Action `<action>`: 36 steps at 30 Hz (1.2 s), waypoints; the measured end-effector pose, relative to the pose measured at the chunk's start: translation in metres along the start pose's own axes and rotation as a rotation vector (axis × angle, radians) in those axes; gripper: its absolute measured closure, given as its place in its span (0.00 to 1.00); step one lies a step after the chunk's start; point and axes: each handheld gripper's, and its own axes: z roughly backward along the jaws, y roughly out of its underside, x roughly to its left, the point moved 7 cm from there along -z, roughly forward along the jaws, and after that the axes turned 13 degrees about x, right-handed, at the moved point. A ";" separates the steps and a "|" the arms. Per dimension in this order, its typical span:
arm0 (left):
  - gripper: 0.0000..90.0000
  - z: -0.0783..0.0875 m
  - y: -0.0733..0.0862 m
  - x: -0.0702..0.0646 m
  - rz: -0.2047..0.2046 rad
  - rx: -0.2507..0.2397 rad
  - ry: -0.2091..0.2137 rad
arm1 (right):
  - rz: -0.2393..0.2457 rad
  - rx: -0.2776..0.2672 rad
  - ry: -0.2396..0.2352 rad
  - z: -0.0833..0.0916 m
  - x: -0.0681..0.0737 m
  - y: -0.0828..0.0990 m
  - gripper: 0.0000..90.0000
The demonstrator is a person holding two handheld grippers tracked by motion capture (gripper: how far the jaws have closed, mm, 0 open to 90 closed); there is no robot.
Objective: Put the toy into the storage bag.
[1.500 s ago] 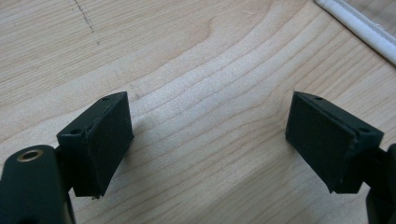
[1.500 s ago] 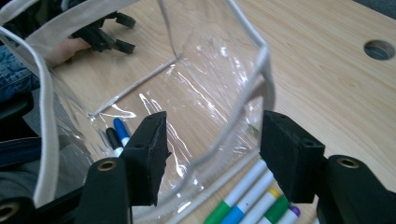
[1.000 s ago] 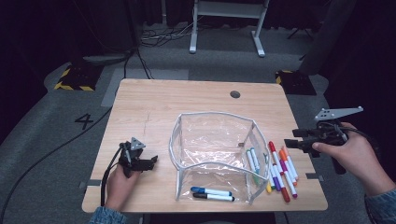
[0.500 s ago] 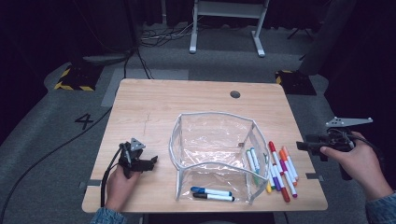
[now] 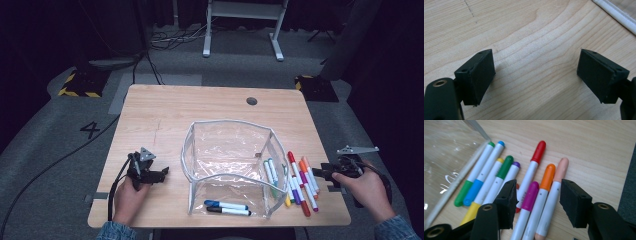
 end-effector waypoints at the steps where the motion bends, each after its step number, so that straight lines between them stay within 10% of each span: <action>1: 0.17 0.000 0.000 0.000 0.000 0.000 0.000 | -0.002 0.006 0.008 -0.004 -0.002 0.002 0.56; 20: 0.17 0.000 0.000 0.000 0.000 0.000 0.000 | -0.067 0.152 0.125 -0.054 -0.041 0.008 0.82; 25: 0.17 0.000 0.000 0.000 0.000 0.000 0.000 | -0.102 0.151 0.164 -0.054 -0.044 0.007 0.85; 36: 0.17 0.000 0.000 0.000 0.000 0.000 0.000 | -0.078 0.064 0.094 -0.021 -0.029 -0.004 0.85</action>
